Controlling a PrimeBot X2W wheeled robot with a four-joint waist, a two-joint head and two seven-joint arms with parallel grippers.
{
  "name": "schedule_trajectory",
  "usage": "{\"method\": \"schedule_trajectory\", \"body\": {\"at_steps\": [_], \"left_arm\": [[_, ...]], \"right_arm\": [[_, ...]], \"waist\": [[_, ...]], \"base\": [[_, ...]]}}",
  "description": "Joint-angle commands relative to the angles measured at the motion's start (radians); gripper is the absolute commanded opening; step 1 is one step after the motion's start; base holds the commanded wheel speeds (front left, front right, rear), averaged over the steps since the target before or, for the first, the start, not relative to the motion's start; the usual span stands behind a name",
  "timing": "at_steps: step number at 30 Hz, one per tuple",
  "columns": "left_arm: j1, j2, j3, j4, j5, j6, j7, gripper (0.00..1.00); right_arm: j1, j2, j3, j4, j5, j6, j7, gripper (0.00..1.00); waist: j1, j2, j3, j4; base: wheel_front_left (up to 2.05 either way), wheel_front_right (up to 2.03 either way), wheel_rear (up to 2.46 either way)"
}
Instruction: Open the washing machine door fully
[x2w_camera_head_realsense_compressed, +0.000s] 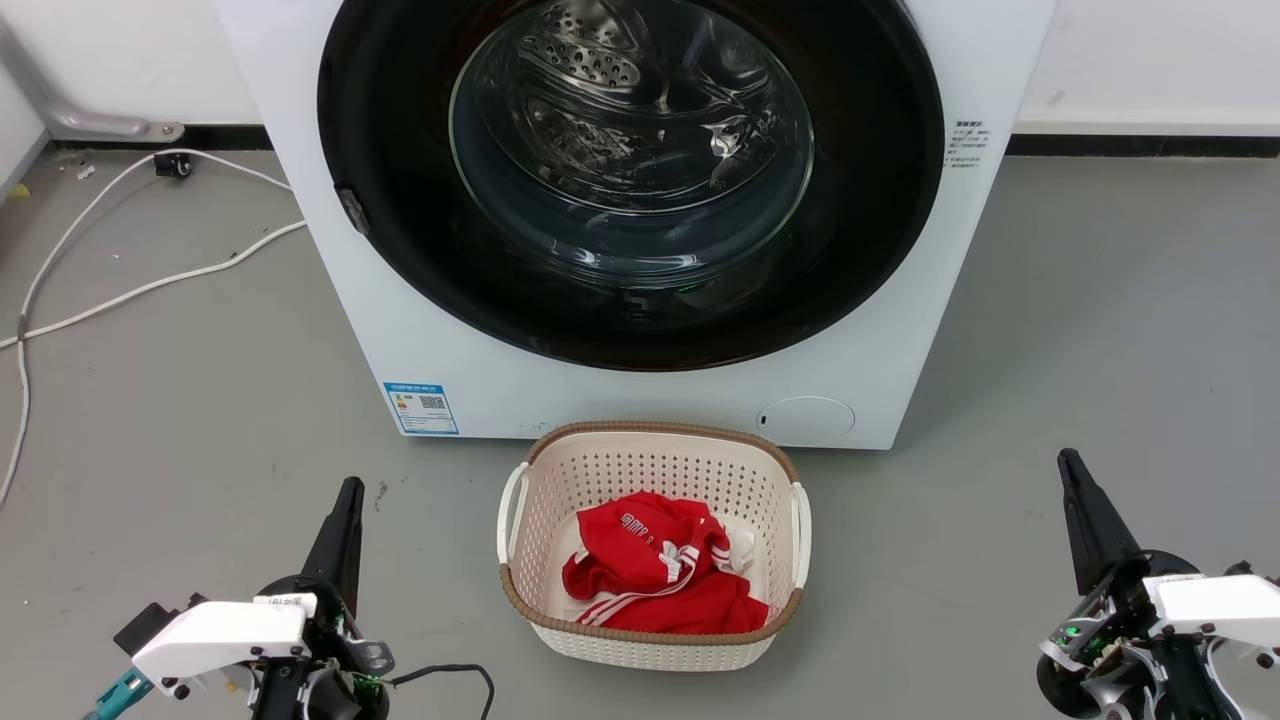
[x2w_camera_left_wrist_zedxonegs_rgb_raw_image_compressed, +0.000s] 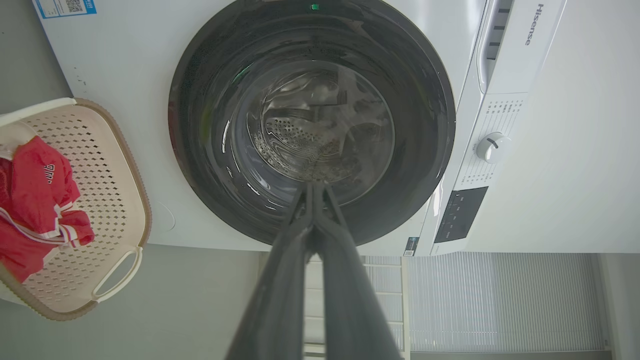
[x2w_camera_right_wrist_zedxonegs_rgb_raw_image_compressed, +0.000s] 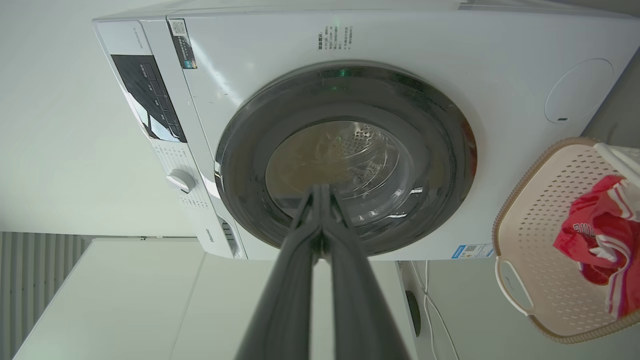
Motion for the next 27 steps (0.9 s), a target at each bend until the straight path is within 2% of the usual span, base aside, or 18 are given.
{"method": "schedule_trajectory", "body": {"at_steps": [1, 13, 14, 27], "left_arm": [[-0.01, -0.001, 0.004, 0.001, 0.003, -0.003, 0.003, 0.0], [-0.01, -0.002, 0.005, 0.001, 0.003, -0.003, 0.004, 0.0], [0.0, -0.001, 0.001, 0.0, 0.001, 0.0, 0.003, 1.0], [0.006, -0.003, -0.028, -0.041, 0.066, 0.0, -0.055, 1.0]], "right_arm": [[-0.013, 0.004, -0.002, 0.001, -0.005, 0.0, 0.004, 0.0], [-0.013, 0.004, -0.003, 0.001, -0.007, 0.0, 0.005, 0.0], [0.0, 0.001, -0.002, 0.0, 0.0, 0.0, 0.001, 1.0], [0.02, 0.002, 0.03, -0.038, -0.057, 0.0, -0.058, 1.0]], "waist": [[0.0, 0.0, 0.0, 0.0], [0.0, 0.0, 0.0, 0.0], [0.0, 0.0, 0.0, 0.0], [0.0, 0.0, 0.001, -0.001]], "base": [[0.0, 0.0, 0.0], [0.0, 0.0, 0.0], [0.0, 0.0, 0.0], [0.0, 0.0, 0.0]]}}
